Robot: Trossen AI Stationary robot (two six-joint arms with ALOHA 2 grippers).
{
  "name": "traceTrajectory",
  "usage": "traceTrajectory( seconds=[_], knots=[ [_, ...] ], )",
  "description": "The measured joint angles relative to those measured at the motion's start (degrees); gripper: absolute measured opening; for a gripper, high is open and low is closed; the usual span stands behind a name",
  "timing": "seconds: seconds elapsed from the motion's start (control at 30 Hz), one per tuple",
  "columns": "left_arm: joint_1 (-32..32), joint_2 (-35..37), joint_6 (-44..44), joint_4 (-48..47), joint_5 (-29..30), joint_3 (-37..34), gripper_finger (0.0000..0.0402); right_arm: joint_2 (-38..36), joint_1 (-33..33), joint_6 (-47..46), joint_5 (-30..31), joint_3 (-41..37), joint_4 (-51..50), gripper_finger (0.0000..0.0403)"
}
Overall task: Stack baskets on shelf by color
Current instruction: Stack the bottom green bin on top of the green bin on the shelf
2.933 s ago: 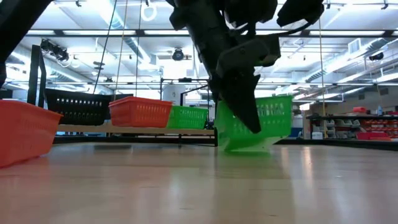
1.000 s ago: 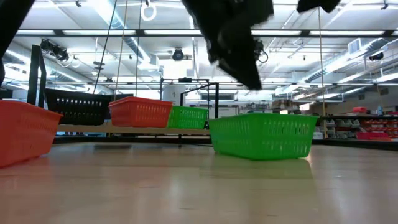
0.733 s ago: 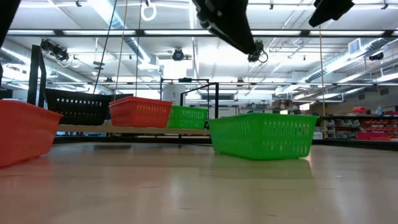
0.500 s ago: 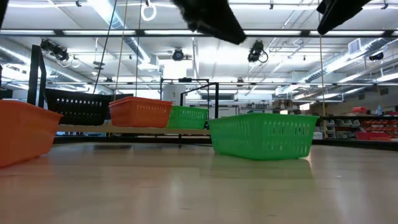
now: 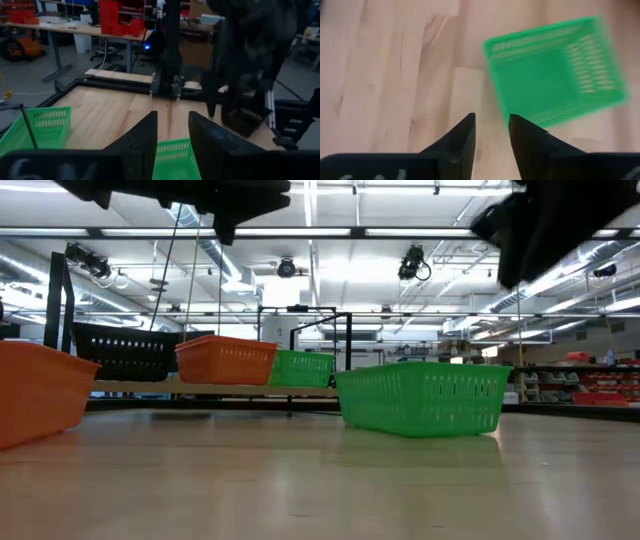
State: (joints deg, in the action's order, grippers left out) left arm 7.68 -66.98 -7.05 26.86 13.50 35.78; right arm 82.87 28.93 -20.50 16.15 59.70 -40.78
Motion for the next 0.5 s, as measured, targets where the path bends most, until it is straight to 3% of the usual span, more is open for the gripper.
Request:
traceTrajectory(
  seconds=[0.27, 0.5],
  knots=[
    [0.9, 0.85, 0.09, -0.27, 0.74, -0.64, 0.0117, 14.07, -5.77, 6.21, -7.04, 10.3, 0.43, 0.0195],
    [1.58, 2.1, 0.24, -2.0, 0.75, -0.56, 0.0117, 23.28, -8.1, 7.1, -7.83, 20.83, -14.21, 0.025]
  ],
)
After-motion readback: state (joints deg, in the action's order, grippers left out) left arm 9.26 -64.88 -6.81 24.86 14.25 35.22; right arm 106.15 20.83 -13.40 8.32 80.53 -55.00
